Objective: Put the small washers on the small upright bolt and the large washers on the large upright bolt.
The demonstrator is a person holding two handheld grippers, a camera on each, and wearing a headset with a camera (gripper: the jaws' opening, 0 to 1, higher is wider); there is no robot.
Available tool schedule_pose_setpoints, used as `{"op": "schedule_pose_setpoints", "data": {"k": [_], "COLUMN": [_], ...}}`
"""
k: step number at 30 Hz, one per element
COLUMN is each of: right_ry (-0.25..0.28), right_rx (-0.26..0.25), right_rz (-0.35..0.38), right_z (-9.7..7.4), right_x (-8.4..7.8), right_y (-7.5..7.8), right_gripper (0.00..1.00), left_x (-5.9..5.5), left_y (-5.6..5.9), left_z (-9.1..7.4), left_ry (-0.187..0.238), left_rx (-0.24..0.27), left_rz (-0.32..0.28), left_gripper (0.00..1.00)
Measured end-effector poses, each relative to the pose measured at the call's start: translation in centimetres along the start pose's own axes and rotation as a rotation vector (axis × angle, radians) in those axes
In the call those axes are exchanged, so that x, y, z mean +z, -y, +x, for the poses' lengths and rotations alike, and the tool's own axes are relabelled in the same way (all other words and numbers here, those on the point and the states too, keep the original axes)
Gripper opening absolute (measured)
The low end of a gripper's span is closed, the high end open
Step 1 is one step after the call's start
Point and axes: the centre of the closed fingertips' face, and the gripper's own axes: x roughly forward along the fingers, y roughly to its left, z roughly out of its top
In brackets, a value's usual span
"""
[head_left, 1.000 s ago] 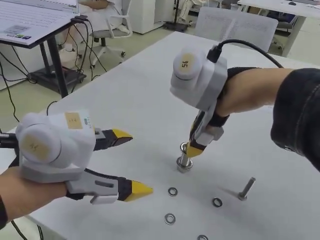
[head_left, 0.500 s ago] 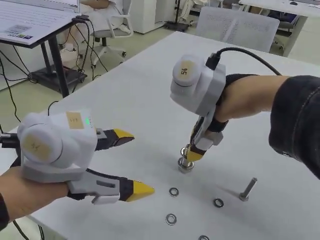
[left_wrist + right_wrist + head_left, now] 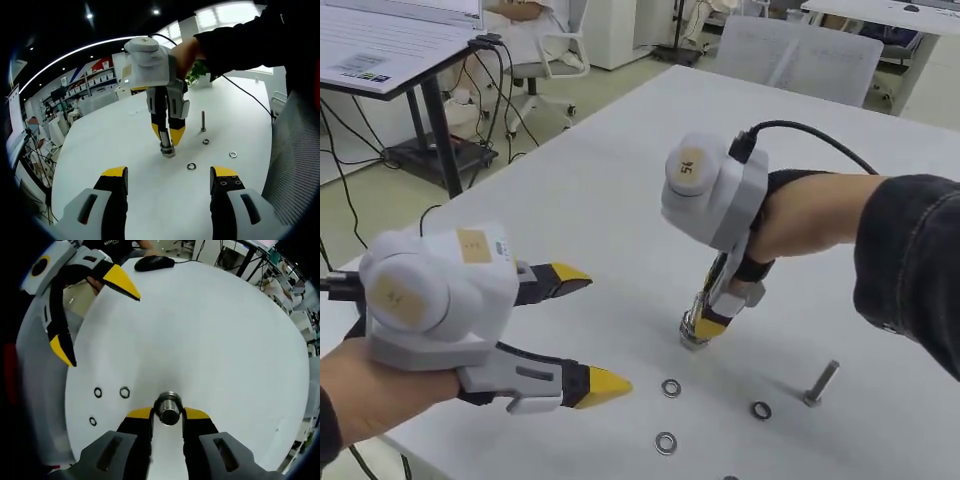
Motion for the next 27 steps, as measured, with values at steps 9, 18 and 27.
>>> {"op": "schedule_pose_setpoints", "data": {"k": [9, 18, 27], "right_ry": [-0.004, -0.001, 0.001], "right_rx": [-0.010, -0.029, -0.023], "right_rz": [0.004, -0.024, -0.042], "right_z": [0.8, 1.0, 1.3], "right_x": [-0.2, -0.2, -0.5], "right_y": [-0.2, 0.1, 0.2], "right_gripper": [0.23, 0.24, 0.27], "left_x": [0.0, 0.0, 0.0], "left_y": [-0.1, -0.2, -0.2], "left_z": [0.0, 0.0, 0.1], "left_ry": [0.001, 0.001, -0.001], "left_rx": [-0.002, -0.002, 0.001], "left_rz": [-0.001, -0.001, -0.003], "left_gripper": [0.66, 0.66, 0.66]}}
